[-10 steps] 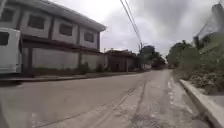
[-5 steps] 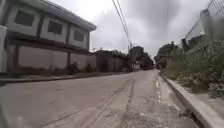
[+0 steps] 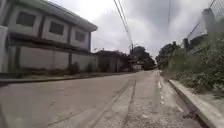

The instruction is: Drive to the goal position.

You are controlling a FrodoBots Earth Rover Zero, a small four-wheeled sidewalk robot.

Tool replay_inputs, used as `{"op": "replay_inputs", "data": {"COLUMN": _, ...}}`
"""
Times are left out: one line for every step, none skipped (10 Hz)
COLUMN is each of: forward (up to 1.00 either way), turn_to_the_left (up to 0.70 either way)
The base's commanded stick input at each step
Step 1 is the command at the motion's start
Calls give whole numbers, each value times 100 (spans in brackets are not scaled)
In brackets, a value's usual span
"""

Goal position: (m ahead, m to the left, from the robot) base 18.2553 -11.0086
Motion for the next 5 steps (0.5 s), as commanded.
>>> {"op": "replay_inputs", "data": {"forward": 70, "turn_to_the_left": -35}}
{"op": "replay_inputs", "data": {"forward": 70, "turn_to_the_left": -35}}
{"op": "replay_inputs", "data": {"forward": 70, "turn_to_the_left": -35}}
{"op": "replay_inputs", "data": {"forward": 70, "turn_to_the_left": -35}}
{"op": "replay_inputs", "data": {"forward": 70, "turn_to_the_left": -35}}
